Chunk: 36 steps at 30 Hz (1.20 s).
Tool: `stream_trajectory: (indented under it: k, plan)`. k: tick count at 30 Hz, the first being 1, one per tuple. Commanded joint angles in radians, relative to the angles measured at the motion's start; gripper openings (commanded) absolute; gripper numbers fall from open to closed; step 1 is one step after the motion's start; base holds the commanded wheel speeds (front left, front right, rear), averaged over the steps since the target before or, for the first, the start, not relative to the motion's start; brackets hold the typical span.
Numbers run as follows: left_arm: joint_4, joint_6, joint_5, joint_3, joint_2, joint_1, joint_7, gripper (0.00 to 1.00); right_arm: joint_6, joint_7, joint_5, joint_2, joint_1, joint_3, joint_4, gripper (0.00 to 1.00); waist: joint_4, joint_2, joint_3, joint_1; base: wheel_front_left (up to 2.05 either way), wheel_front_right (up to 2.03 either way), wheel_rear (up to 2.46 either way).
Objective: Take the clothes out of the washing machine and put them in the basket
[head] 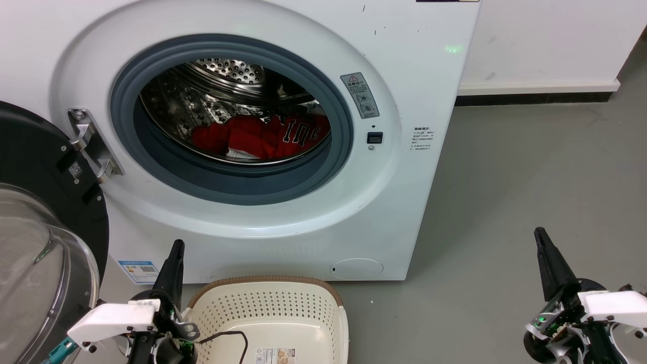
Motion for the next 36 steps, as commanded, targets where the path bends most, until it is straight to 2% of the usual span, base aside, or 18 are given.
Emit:
stream_trajectory:
  k: [1,17,18,26,31,36]
  plan:
    - [0.000,-0.002,0.000,0.002,0.003,-0.007,0.005,0.00,0.000,0.000,-0.005,0.002,-0.012,0.000,0.001,0.00,0.000,0.0000,0.000,0.0000,0.00,0.00,0.00]
    - [0.000,-0.002,0.000,0.002,0.003,-0.007,0.005,0.00,0.000,0.000,-0.005,0.002,-0.013,0.000,0.001,0.00,0.000,0.0000,0.000,0.0000,0.00,0.00,0.00]
    - [0.003,0.000,0.000,0.000,0.000,0.002,-0.001,1.00,0.000,0.000,0.000,0.000,0.002,0.000,0.002,1.00,0.000,0.0000,0.000,0.0000,0.00,0.00,0.00]
    - [0.010,0.000,0.022,-0.006,-0.004,0.036,-0.027,1.00,0.000,-0.025,-0.031,0.002,0.034,0.007,0.017,1.00,0.000,0.0000,0.001,0.0000,0.00,0.00,0.00]
    - [-0.013,0.004,0.096,0.001,-0.003,0.039,-0.052,1.00,0.000,-0.050,-0.099,0.002,0.044,0.007,-0.005,1.00,0.000,0.0000,0.002,0.0000,0.00,0.00,0.00]
    - [-0.051,0.027,0.202,-0.003,-0.003,0.044,-0.075,1.00,0.000,-0.074,-0.210,0.001,0.052,0.009,-0.042,1.00,-0.001,0.0000,0.003,0.0000,0.00,0.00,0.00]
